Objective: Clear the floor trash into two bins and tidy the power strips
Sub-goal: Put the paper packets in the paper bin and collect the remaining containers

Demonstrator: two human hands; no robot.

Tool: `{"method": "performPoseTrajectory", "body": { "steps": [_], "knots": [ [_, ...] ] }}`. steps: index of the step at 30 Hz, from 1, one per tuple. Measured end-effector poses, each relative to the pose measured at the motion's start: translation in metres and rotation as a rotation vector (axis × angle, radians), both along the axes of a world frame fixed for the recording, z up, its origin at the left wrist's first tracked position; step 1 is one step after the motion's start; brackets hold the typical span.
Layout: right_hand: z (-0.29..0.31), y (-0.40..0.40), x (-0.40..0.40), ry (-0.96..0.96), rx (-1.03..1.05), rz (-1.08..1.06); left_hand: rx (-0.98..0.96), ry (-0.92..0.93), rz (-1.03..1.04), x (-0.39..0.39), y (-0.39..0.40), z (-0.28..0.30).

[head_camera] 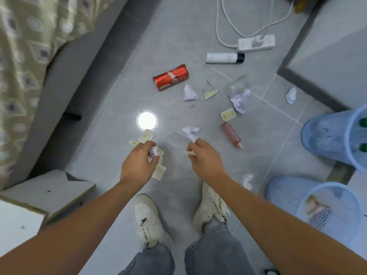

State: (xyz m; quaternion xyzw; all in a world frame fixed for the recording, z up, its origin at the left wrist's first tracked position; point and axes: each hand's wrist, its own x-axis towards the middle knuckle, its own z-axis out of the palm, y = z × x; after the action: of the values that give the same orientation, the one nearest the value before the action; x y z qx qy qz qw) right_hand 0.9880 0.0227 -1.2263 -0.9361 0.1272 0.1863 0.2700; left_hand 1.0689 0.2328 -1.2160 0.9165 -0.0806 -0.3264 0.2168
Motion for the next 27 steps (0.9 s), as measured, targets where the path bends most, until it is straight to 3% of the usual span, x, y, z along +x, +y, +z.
{"method": "performPoseTrajectory", "body": {
  "steps": [9, 17, 21, 27],
  "knots": [
    [0.101, -0.063, -0.071, -0.203, 0.026, -0.351, -0.139, -0.067, -0.243, -0.023, -0.091, 0.094],
    [0.168, -0.166, -0.242, -0.303, -0.154, -0.759, -0.316, -0.074, -0.604, -0.129, -0.258, 0.14],
    [0.16, -0.202, -0.329, -0.235, -0.24, -0.907, -0.38, -0.027, -0.799, -0.205, -0.334, 0.138],
    [0.085, -0.222, -0.398, 0.015, -0.273, -0.827, -0.226, -0.05, -1.098, -0.305, -0.388, 0.071]
  ]
}}
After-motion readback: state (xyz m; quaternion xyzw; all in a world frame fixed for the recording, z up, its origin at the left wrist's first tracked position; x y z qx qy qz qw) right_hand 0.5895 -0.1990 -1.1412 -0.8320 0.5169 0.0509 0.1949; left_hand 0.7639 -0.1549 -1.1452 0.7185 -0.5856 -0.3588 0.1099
